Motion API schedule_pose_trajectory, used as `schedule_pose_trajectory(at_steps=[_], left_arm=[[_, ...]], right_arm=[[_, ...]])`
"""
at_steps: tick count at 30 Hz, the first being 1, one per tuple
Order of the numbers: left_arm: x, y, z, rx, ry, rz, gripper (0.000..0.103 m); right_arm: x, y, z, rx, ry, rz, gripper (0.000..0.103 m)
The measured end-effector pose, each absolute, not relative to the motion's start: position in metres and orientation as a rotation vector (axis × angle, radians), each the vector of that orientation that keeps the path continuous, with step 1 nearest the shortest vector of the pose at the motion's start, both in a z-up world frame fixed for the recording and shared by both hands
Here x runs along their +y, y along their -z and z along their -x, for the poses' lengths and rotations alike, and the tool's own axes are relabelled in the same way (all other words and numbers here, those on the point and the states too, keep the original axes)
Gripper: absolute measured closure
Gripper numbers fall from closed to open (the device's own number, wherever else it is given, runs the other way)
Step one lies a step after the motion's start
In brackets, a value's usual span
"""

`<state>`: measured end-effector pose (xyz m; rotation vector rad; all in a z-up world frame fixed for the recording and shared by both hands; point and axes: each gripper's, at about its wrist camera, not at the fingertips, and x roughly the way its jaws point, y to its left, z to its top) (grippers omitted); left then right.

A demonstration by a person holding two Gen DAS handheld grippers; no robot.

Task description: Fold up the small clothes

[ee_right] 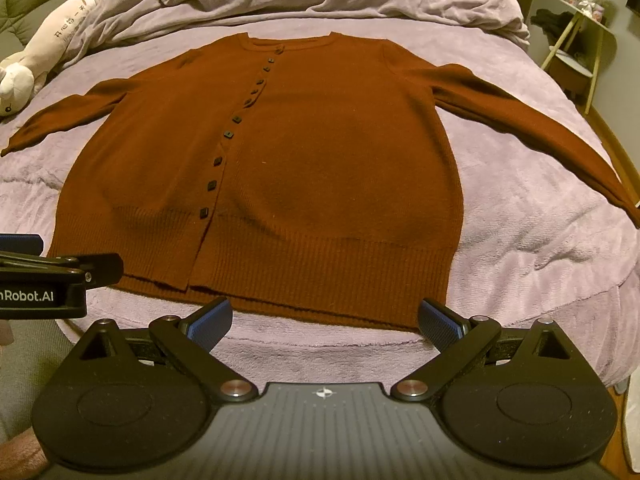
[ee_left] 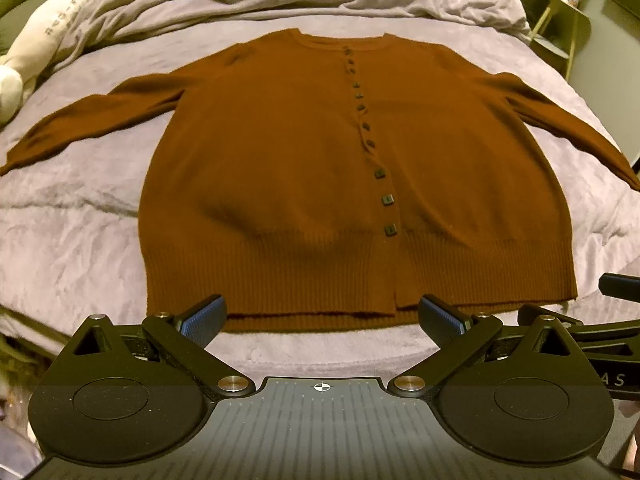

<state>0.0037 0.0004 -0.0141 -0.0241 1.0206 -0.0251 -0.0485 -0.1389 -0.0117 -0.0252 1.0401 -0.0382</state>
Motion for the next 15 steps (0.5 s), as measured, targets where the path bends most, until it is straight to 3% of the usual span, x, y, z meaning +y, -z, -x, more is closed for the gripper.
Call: schedule_pose_trajectory(at_steps=[15], left_arm=[[0.0012, 0.016, -0.0038, 1.025, 0.024, 0.024, 0.0]], right_arm=[[-0.1404, 0.0105, 0.0506, 1.031, 0.031, 0.018, 0.004]])
